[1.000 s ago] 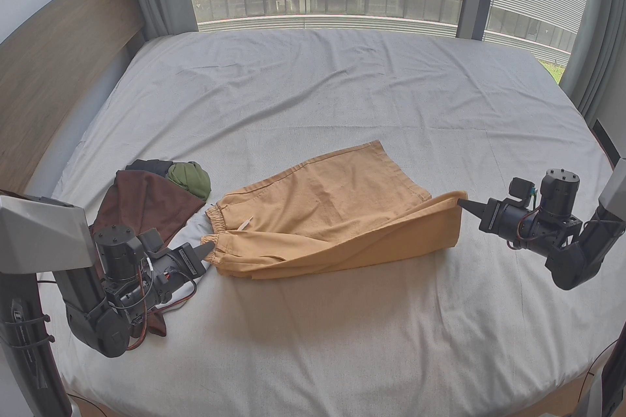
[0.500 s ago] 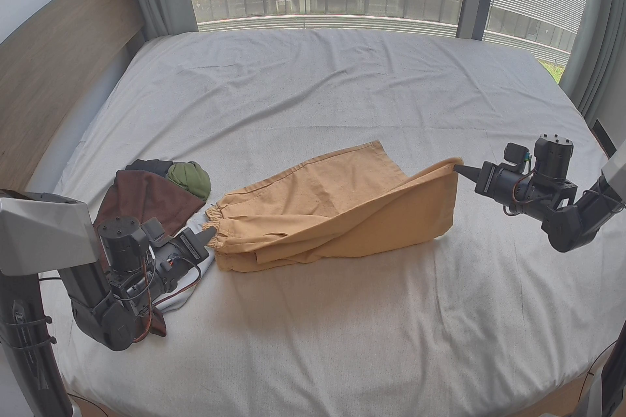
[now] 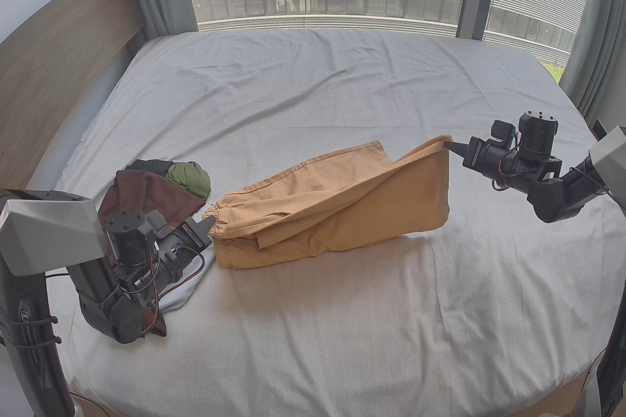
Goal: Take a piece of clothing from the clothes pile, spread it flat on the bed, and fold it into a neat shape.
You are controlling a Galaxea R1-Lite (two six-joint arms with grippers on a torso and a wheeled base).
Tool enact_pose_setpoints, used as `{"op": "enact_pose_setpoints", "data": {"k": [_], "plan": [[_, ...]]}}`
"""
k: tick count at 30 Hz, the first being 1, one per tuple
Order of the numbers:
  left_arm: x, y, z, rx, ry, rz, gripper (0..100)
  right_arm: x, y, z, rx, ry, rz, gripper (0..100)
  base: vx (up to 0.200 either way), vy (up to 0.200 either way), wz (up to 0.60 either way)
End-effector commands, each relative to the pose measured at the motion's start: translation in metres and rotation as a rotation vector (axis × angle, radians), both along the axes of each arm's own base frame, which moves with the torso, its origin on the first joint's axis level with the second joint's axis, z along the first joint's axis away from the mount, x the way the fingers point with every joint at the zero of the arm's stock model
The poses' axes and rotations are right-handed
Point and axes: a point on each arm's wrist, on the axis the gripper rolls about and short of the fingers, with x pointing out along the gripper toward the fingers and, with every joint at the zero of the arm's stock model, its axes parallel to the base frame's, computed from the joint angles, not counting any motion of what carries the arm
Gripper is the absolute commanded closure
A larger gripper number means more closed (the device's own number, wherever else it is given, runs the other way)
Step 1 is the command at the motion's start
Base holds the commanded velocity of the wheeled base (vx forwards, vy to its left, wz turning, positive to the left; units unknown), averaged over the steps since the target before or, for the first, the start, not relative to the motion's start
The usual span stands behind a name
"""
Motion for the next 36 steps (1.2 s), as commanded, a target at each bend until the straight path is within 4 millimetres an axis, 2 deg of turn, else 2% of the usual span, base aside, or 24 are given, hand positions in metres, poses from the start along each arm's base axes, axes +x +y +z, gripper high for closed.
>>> {"op": "enact_pose_setpoints", "data": {"k": [1,6,10,14,21,29,36], "plan": [[0.005,-0.001,-0.004,0.001,0.0,0.011,100,0.018,0.006,-0.007,0.0,0.006,0.011,100,0.0,0.0,0.0],[0.007,0.0,-0.005,-0.001,-0.001,0.015,100,0.027,0.012,-0.008,-0.001,0.014,0.02,100,0.0,0.0,0.0],[0.014,0.001,-0.005,-0.012,-0.014,0.055,100,0.042,0.014,-0.013,0.001,-0.004,0.024,100,0.0,0.0,0.0],[0.016,0.001,-0.004,-0.019,-0.021,0.065,100,0.045,0.018,-0.014,0.0,-0.001,0.03,100,0.0,0.0,0.0],[0.019,0.004,-0.004,-0.021,-0.028,0.076,100,0.061,0.022,-0.016,0.002,-0.02,0.034,100,0.0,0.0,0.0],[0.031,0.004,-0.012,-0.016,-0.037,0.125,100,0.086,0.025,-0.024,0.005,-0.053,0.034,100,0.0,0.0,0.0],[0.032,0.004,-0.017,-0.013,-0.025,0.125,100,0.103,0.029,-0.033,0.003,-0.067,0.005,100,0.0,0.0,0.0]]}}
